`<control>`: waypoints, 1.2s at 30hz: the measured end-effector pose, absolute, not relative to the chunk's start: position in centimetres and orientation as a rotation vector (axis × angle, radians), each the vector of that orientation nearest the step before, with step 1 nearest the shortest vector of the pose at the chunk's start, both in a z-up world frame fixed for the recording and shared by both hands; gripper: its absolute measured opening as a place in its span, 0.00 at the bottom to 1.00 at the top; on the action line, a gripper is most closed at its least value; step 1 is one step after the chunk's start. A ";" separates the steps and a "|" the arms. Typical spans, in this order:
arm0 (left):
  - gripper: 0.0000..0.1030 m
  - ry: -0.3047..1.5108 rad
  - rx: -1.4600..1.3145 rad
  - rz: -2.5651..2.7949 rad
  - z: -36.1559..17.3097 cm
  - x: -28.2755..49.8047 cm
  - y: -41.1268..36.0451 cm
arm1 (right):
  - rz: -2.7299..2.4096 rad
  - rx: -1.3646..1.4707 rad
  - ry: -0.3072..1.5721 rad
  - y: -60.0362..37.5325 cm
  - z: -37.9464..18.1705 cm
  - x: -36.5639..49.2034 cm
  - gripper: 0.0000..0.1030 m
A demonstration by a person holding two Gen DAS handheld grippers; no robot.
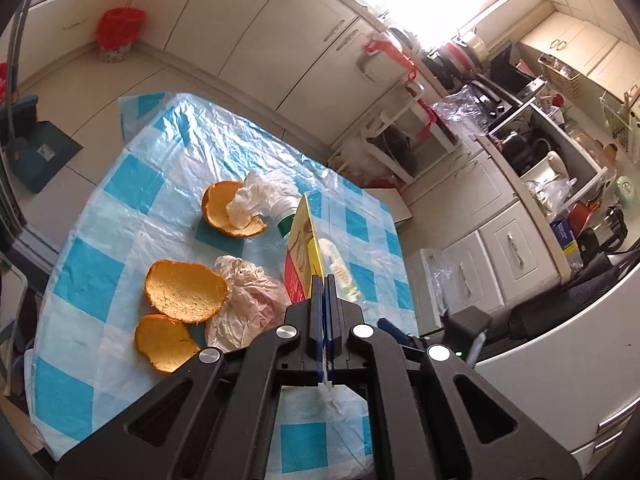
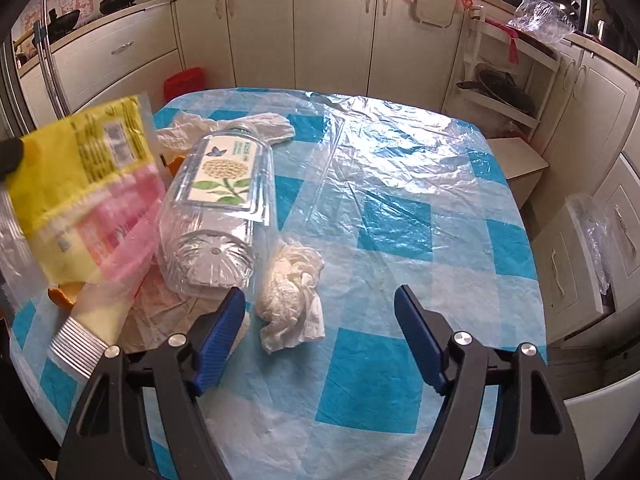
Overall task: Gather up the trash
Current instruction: 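Close the right tool on the crumpled white tissue while the left holds the yellow wrapper, then carry the tissue to the yellow bin with the right tool while the left carries the yellow wrapper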
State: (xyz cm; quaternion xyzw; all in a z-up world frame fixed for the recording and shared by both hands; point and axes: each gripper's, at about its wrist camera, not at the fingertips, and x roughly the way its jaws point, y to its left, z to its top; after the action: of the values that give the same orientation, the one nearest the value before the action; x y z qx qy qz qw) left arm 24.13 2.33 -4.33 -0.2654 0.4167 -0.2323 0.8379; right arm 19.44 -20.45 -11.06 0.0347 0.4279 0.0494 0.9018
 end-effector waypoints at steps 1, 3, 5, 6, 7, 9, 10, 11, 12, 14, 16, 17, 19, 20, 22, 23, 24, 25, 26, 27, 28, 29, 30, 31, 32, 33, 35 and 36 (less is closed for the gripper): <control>0.01 0.862 -0.579 -0.505 -3.9 24.0 2.9 | 0.105 0.068 0.894 -20.3 -11.3 19.5 0.67; 0.01 0.827 -0.600 -0.521 -3.0 23.7 3.7 | 0.114 0.049 0.906 -19.8 -11.8 19.6 0.64; 0.01 0.804 -0.613 -0.529 -2.6 23.4 4.4 | 0.119 0.031 0.910 -19.4 -12.1 19.7 0.57; 0.01 0.797 -0.619 -0.531 -2.4 23.3 4.6 | 0.120 0.030 0.904 -19.4 -12.2 19.7 0.54; 0.01 0.794 -0.623 -0.531 -2.4 23.4 4.8 | 0.120 0.033 0.899 -19.4 -12.2 19.7 0.43; 0.01 0.797 -0.628 -0.532 -2.6 23.4 4.9 | 0.131 0.051 0.900 -19.6 -12.2 19.6 0.20; 0.01 0.798 -0.626 -0.531 -2.6 23.4 4.9 | 0.131 0.058 0.903 -19.7 -12.2 19.5 0.18; 0.01 0.802 -0.627 -0.532 -2.7 23.4 4.9 | 0.135 0.066 0.899 -19.9 -12.1 19.3 0.16; 0.01 0.806 -0.630 -0.535 -2.8 23.5 4.9 | 0.141 0.079 0.898 -20.1 -12.0 19.0 0.16; 0.01 0.809 -0.629 -0.540 -2.9 23.4 4.6 | 0.164 0.125 0.902 -21.0 -11.7 18.6 0.16; 0.01 0.807 -0.621 -0.546 -3.1 23.3 4.1 | 0.166 0.160 0.893 -22.0 -11.3 18.0 0.16; 0.01 0.805 -0.615 -0.550 -3.0 23.2 3.9 | 0.166 0.179 0.890 -22.7 -11.2 17.6 0.16; 0.01 0.803 -0.605 -0.558 -3.0 22.9 3.3 | 0.158 0.210 0.889 -24.0 -11.0 17.0 0.16; 0.01 0.803 -0.604 -0.565 -3.0 22.8 3.1 | 0.151 0.218 0.889 -24.6 -11.0 16.9 0.16; 0.01 0.800 -0.602 -0.574 -3.0 22.7 2.7 | 0.134 0.230 0.889 -25.6 -11.0 16.4 0.16; 0.01 0.798 -0.602 -0.580 -3.0 22.6 2.5 | 0.130 0.235 0.887 -26.0 -11.0 16.3 0.16; 0.01 0.796 -0.603 -0.586 -3.0 22.6 2.3 | 0.126 0.236 0.885 -26.3 -10.9 16.1 0.16; 0.01 0.794 -0.601 -0.592 -3.1 22.5 2.2 | 0.124 0.236 0.880 -26.5 -10.7 15.9 0.16; 0.01 0.793 -0.597 -0.598 -3.1 22.4 1.9 | 0.123 0.234 0.875 -26.6 -10.6 15.7 0.16; 0.01 0.791 -0.591 -0.602 -3.1 22.2 1.7 | 0.122 0.228 0.868 -26.6 -10.3 15.5 0.16; 0.01 0.789 -0.584 -0.606 -3.1 22.1 1.4 | 0.122 0.220 0.861 -26.5 -10.1 15.2 0.16; 0.01 0.787 -0.575 -0.607 -3.1 21.9 1.1 | 0.122 0.213 0.853 -26.4 -9.8 15.0 0.16; 0.01 0.787 -0.564 -0.606 -3.1 21.8 0.9 | 0.123 0.208 0.846 -26.4 -9.6 14.8 0.16; 0.01 0.787 -0.550 -0.603 -3.2 21.7 0.6 | 0.124 0.205 0.840 -26.5 -9.5 14.6 0.16; 0.01 0.788 -0.535 -0.600 -3.2 21.6 0.2 | 0.124 0.202 0.833 -26.5 -9.3 14.4 0.16; 0.01 0.789 -0.522 -0.596 -3.2 21.5 -0.1 | 0.124 0.202 0.826 -26.6 -9.1 14.2 0.16; 0.01 0.792 -0.487 -0.583 -3.3 21.3 -0.7 | 0.124 0.201 0.814 -26.9 -8.8 13.5 0.16; 0.01 0.793 -0.465 -0.575 -3.4 21.1 -1.1 | 0.123 0.200 0.808 -27.0 -8.6 13.3 0.16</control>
State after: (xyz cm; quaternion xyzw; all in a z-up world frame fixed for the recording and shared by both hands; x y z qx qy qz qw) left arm 21.12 -1.10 -3.36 -0.2212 0.3773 -0.2737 0.8566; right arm 13.29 -27.03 -8.61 0.0971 0.3924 0.0598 0.9127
